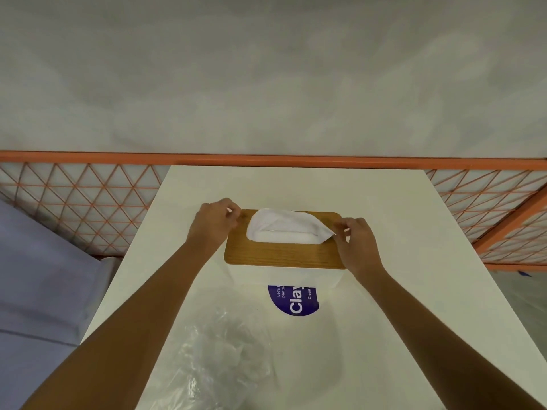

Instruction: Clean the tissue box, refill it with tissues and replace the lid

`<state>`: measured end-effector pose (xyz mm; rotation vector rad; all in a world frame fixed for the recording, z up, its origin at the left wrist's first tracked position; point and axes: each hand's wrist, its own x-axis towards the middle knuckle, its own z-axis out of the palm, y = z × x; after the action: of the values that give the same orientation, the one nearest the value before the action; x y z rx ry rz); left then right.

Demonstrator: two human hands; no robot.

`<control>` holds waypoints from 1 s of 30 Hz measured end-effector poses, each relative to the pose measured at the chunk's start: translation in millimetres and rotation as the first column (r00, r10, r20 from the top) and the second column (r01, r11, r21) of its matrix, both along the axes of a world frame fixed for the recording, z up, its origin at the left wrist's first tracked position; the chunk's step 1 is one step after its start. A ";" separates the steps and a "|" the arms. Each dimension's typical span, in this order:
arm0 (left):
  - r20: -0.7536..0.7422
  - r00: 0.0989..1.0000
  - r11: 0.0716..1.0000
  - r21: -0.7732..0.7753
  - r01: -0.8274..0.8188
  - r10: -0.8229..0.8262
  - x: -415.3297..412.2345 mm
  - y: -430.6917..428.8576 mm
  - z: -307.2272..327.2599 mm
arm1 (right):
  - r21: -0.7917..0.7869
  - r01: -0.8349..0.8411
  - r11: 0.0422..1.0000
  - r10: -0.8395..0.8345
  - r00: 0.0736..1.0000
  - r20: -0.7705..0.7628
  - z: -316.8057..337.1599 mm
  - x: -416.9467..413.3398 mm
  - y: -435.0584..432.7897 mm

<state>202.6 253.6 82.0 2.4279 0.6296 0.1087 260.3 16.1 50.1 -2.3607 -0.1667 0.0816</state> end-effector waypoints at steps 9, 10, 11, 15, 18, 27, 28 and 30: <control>-0.285 0.958 0.795 -0.585 -0.159 -0.018 -36.5 8.1 -10.6 | 0.044 0.068 0.997 -0.053 0.958 -0.282 -11.6 -35.0 -8.4; -0.253 0.967 0.766 -0.626 -0.150 -0.017 -38.7 10.9 -14.7 | 0.056 0.077 0.995 -0.058 0.957 -0.285 -12.9 -32.8 -7.1; -0.210 0.978 0.743 -0.654 -0.145 0.007 -38.9 11.2 -18.1 | 0.070 0.089 0.994 -0.065 0.955 -0.291 -12.6 -30.2 -7.1; -0.080 0.983 0.717 -0.675 -0.174 0.164 -27.1 8.1 -33.5 | 0.111 0.128 0.985 -0.091 0.952 -0.291 -13.5 -8.9 2.0; -0.001 0.972 0.711 -0.681 -0.174 0.236 -7.2 -0.1 -43.5 | 0.133 0.152 0.979 -0.113 0.958 -0.265 -12.6 13.6 9.5; 0.102 0.931 0.727 -0.656 -0.202 0.350 70.1 -4.7 -60.6 | 0.199 0.218 0.955 -0.168 0.956 -0.240 -20.0 92.3 21.8; 0.111 0.930 0.732 -0.652 -0.198 0.350 78.2 -4.3 -61.2 | 0.207 0.219 0.953 -0.170 0.957 -0.234 -21.6 99.4 22.6; 0.124 0.929 0.750 -0.631 -0.198 0.349 92.6 -2.6 -62.4 | 0.208 0.220 0.953 -0.173 0.960 -0.222 -23.9 112.1 23.8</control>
<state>295.2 251.0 19.6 1.6507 0.7709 0.2675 372.4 39.9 26.2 -2.1083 0.1521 0.1931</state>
